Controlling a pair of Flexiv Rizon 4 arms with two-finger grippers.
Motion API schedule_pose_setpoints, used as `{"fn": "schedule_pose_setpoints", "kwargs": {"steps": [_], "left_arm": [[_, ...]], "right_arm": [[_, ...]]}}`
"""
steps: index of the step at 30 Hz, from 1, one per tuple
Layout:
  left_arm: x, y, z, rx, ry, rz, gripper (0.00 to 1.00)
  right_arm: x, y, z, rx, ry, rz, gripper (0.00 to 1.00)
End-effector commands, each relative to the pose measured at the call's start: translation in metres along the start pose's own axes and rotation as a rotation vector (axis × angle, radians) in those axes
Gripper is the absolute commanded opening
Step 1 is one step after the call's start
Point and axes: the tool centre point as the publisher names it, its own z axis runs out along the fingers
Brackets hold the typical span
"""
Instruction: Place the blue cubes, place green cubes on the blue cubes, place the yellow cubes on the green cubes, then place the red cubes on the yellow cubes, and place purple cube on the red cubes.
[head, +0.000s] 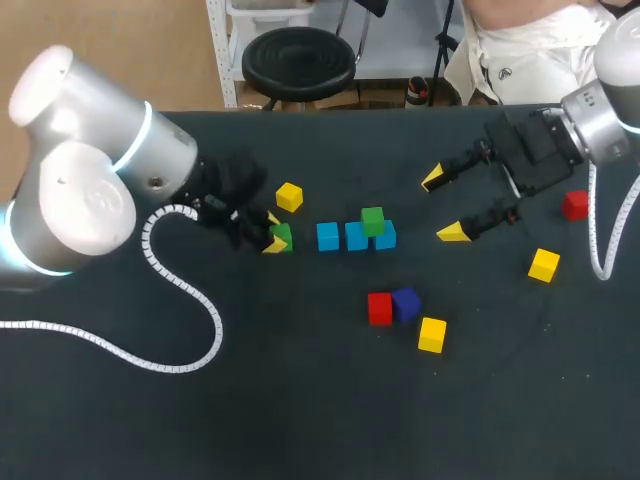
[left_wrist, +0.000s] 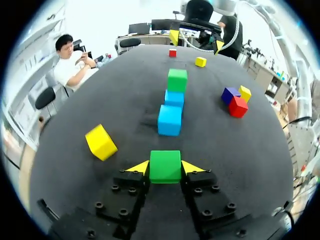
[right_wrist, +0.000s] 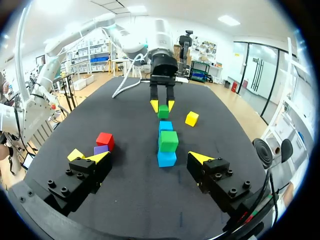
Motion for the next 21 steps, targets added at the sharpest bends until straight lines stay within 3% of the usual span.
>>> {"fn": "schedule_pose_setpoints", "kwargs": {"steps": [1,9,21], "left_arm": [[-0.03,-0.012,-0.02,-0.022,0.058,0.034,0.0],[-0.062,-0.028,-0.024,0.004,0.059,0.075,0.0],[-0.07,-0.03,-0.009,0.06,0.053,0.06,0.0]], "right_arm": [[0.0,0.0,0.0,0.0,-0.001,-0.001,1.0],[0.0,0.0,0.0,0.0,-0.001,-0.001,1.0],[0.0,0.0,0.0,0.0,-0.001,-0.001,1.0]]}}
